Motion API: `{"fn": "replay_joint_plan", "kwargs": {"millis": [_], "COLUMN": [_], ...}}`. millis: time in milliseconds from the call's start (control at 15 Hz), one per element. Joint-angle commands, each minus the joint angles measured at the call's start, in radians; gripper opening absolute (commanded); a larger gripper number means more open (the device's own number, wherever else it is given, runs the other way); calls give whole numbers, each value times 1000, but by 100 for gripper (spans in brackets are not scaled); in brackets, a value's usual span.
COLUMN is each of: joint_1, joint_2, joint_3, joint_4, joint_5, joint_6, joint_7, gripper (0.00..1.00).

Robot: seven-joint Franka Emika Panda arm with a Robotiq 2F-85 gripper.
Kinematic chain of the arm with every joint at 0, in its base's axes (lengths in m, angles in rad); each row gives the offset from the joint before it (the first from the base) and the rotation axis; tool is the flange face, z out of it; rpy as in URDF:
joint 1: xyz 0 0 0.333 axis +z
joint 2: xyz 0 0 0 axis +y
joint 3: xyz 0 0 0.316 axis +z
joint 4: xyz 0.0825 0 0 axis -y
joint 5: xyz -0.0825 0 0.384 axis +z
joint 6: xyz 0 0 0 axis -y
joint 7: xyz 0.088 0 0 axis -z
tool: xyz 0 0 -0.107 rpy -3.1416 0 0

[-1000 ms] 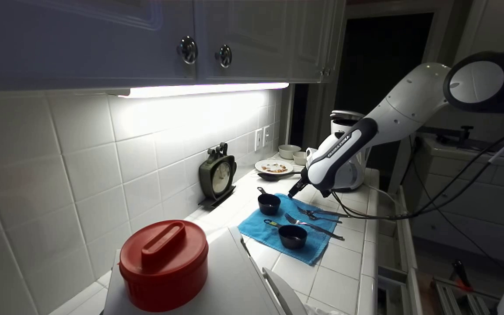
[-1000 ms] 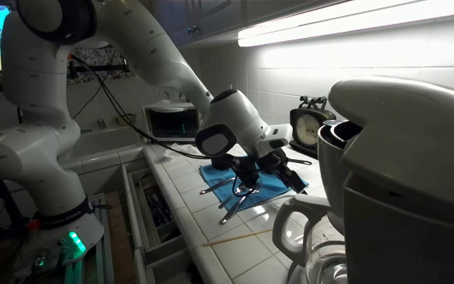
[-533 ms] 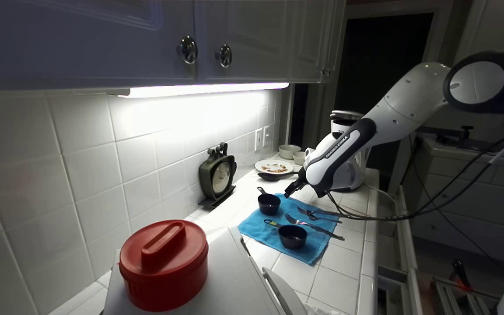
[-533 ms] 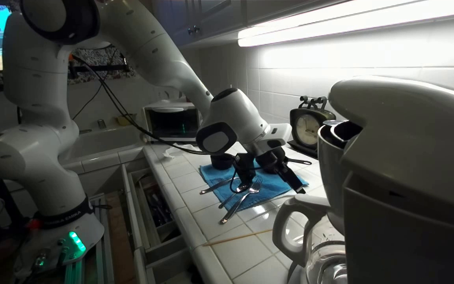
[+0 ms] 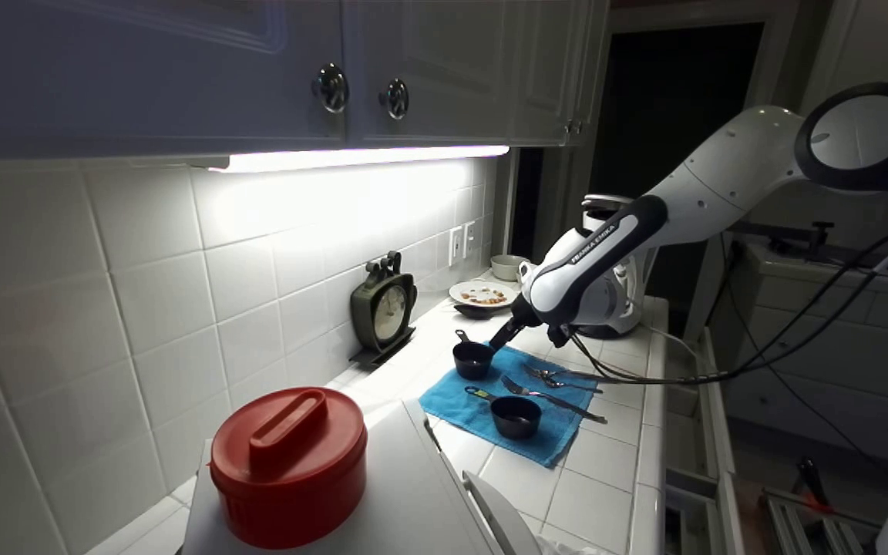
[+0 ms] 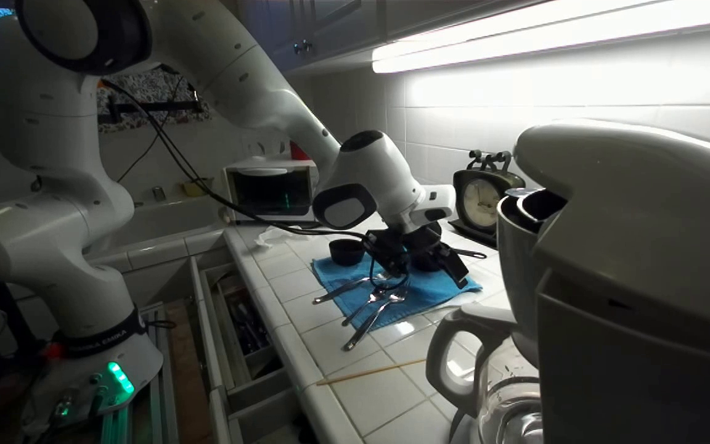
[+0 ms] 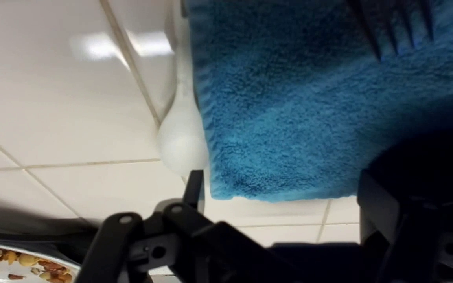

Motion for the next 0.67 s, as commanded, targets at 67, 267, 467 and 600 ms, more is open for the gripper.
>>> {"fn": "replay_joint_plan", "kwargs": {"millis": [67, 267, 467, 600], "joint_1": [-17, 8, 35, 80], "joint_2": [-20, -49, -80, -91], "joint_3": [-24, -75, -122, -178], "joint_4": [2, -10, -18, -17], "joint_5": [-28, -49, -73, -74], "joint_6": [-80, -124, -160, -170], "joint_7": [-33, -5, 9, 12], "gripper": [100, 100, 100, 100]}}
